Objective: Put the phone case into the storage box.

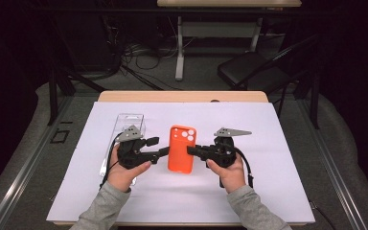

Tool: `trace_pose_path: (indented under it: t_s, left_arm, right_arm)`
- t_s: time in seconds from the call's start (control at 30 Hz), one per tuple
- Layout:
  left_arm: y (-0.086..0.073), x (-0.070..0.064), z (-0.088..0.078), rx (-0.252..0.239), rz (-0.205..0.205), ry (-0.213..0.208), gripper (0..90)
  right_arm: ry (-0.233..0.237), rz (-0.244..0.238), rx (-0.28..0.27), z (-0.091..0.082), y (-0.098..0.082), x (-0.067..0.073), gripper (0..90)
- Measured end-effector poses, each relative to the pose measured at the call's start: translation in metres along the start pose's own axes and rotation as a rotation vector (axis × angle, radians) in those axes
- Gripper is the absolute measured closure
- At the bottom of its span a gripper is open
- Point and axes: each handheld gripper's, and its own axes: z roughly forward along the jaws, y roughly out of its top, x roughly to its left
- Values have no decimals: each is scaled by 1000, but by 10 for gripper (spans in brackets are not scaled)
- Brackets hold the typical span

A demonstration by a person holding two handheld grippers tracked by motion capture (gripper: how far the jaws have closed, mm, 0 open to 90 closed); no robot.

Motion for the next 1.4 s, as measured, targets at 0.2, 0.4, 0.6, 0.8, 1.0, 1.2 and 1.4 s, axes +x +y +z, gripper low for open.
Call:
trace_pose_path:
  t_s: [0.2, 0.4, 0.6, 0.8, 1.0, 1.2, 1.4]
  left_arm:
    - [2, -1, -3, 20, 10, 28, 382]
    - [3, -1, -3, 40, 15, 23, 309]
    - [5, -2, -5, 46, 30, 31, 257]
    - [7, -4, -7, 63, 45, 29, 252]
    - [9, -7, -9, 63, 70, 59, 253]
    - [10, -8, -12, 58, 95, 73, 253]
    - [11, -10, -13, 62, 117, 99, 264]
  right_arm:
    - [-1, -5, 4, 1, 0, 1, 810]
    - [-5, -16, 14, 2, -1, 3, 810]
    - [-20, -35, 17, 3, -2, 6, 809]
    - [-40, -62, 19, 4, -3, 9, 809]
    - [-44, -78, 33, 6, -4, 12, 809]
    - [-61, -108, 48, 7, -4, 15, 809]
    - [-68, -133, 62, 8, -4, 18, 809]
